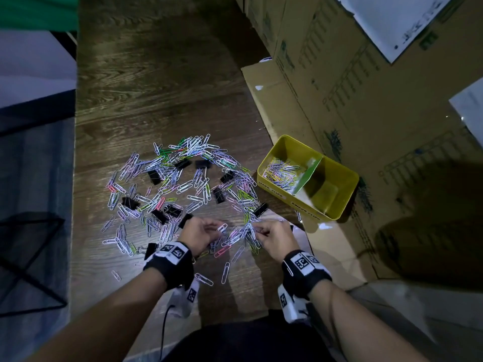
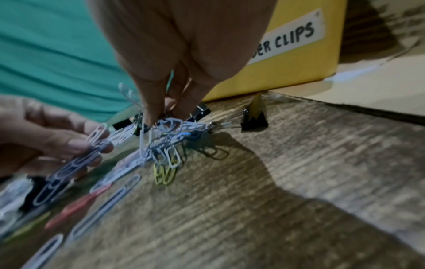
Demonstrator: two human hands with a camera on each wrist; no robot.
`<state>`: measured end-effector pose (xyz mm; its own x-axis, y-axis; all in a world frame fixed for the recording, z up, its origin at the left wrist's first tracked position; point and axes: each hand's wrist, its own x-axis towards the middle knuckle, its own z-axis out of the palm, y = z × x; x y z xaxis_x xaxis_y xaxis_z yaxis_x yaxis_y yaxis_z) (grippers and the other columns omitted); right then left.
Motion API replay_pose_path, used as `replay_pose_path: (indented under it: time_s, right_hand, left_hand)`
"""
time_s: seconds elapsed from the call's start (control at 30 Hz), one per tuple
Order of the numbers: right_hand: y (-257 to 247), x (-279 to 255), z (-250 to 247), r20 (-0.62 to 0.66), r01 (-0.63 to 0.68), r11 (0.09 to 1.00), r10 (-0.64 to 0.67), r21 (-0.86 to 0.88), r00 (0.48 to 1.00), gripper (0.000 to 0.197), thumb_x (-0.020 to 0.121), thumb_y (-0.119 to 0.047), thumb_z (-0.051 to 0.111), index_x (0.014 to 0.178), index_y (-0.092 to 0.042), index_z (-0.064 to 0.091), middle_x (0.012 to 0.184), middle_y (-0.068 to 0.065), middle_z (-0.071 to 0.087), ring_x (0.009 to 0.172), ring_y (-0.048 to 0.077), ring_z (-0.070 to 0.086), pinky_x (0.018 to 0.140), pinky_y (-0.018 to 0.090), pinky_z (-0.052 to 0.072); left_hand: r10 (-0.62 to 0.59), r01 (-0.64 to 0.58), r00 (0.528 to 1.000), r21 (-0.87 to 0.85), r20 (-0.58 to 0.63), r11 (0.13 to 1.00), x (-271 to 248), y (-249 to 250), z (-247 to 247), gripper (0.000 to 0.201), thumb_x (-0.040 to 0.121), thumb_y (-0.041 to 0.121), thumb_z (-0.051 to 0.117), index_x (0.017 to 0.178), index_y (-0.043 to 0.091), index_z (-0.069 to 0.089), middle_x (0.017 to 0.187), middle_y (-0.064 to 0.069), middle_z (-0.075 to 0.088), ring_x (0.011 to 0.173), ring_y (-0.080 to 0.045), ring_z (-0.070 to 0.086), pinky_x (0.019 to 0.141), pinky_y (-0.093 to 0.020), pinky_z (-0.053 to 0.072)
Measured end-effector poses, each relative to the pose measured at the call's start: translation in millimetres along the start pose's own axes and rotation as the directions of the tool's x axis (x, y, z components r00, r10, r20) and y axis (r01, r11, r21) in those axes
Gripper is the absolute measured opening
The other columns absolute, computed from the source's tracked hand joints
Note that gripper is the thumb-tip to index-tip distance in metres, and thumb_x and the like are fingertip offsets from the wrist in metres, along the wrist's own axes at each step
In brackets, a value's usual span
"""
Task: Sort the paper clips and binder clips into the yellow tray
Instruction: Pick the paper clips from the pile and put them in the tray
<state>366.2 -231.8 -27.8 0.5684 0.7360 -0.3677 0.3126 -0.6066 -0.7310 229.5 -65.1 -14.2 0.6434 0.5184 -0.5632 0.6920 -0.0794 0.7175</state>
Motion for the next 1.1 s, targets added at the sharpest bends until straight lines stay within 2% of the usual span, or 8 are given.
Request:
replay_pose_path:
  time_s: [0.13,0.27,0.4,0.53,0.77,0.9,1.0,1.1]
  right_hand:
    - [-3.8,-2.9,-16.1,-0.127,0.094,0.978,-0.072,0.184,0.989,0.030,0.077,-0.002,0.075,0.102,-0.018,0.074,0.090,-0.001,0.072,0.080,0.010,0.067,0.080,0.031,0.056]
    - [-20.5,-8.1,-42.1,-0.214,0.136,0.894,-0.045,0.427,0.976,0.037,0.075,0.003,0.075,0.100,-0.024,0.072,0.089,-0.009,0.070,0.077,0.001,0.065,0.077,0.023,0.054]
    - [-39.0,-8.5,-75.0,-0.346,0.241,0.808,-0.050,0.538,0.937,0.037,0.073,0.004,0.076,0.094,-0.027,0.074,0.087,-0.007,0.073,0.081,0.010,0.068,0.079,0.027,0.056]
    - [-54.0,-0.3,-110.0,-0.462,0.333,0.804,-0.082,0.493,0.883,0.034,0.073,0.000,0.077,0.097,-0.024,0.073,0.094,-0.003,0.073,0.083,0.011,0.067,0.079,0.033,0.056]
    - [-44.0,38.0,-141.4,-0.534,0.246,0.886,0.002,0.393,0.846,0.030,0.075,-0.003,0.076,0.100,-0.019,0.074,0.092,0.002,0.074,0.086,0.022,0.068,0.081,0.039,0.057]
    - [-37.6,62.5,-145.9,-0.493,0.084,0.967,0.047,0.241,0.869,0.027,0.077,-0.003,0.074,0.103,-0.012,0.073,0.094,0.002,0.073,0.083,0.015,0.068,0.083,0.036,0.057]
    - [-34.2,77.3,-146.9,-0.393,-0.029,0.993,0.071,0.113,0.917,0.028,0.083,-0.006,0.070,0.110,-0.013,0.070,0.098,0.004,0.070,0.088,0.013,0.065,0.091,0.033,0.054]
    - [-34.1,84.8,-145.7,-0.255,-0.079,0.997,0.073,-0.010,0.964,0.030,0.085,-0.013,0.069,0.115,-0.013,0.066,0.104,0.005,0.069,0.090,0.011,0.063,0.094,0.029,0.051]
  left_hand:
    - [-0.113,0.133,0.991,-0.359,0.076,0.924,-2.3,23.1,-17.1,0.025,0.076,-0.003,0.068,0.101,0.001,0.066,0.091,-0.017,0.072,0.067,-0.015,0.069,0.055,-0.020,0.054]
    - [-0.030,0.070,0.995,-0.480,0.090,0.875,12.9,66.7,-29.1,0.025,0.072,0.003,0.071,0.095,0.011,0.069,0.096,-0.012,0.072,0.093,-0.028,0.067,0.079,-0.031,0.055]
    - [0.112,-0.041,0.989,-0.538,0.100,0.842,38.0,132.9,-17.5,0.022,0.077,-0.009,0.063,0.089,0.009,0.067,0.074,-0.001,0.073,0.067,-0.014,0.066,0.070,-0.025,0.056]
    - [0.174,-0.119,0.981,-0.444,0.084,0.888,64.2,186.4,15.7,0.022,0.075,-0.013,0.063,0.090,0.003,0.066,0.062,0.000,0.069,0.054,-0.010,0.063,0.054,-0.022,0.053]
    - [0.177,-0.194,0.974,0.113,0.145,0.975,91.4,195.2,50.1,0.021,0.080,0.006,0.064,0.099,0.013,0.072,0.085,-0.004,0.070,0.075,-0.016,0.061,0.075,-0.027,0.052]
    - [0.139,-0.121,0.981,-0.136,0.134,0.983,90.8,182.5,45.8,0.013,0.084,0.005,0.062,0.093,0.010,0.070,0.089,-0.012,0.071,0.081,-0.028,0.068,0.077,-0.039,0.058]
    - [0.151,-0.119,0.987,-0.379,0.056,0.918,81.1,170.1,31.3,0.010,0.087,-0.001,0.057,0.089,0.005,0.065,0.078,-0.010,0.068,0.067,-0.020,0.065,0.061,-0.027,0.057]
    - [0.134,-0.132,0.991,-0.361,-0.020,0.923,75.1,147.3,17.5,0.012,0.088,-0.001,0.055,0.090,0.005,0.064,0.074,-0.009,0.066,0.062,-0.019,0.061,0.053,-0.024,0.053]
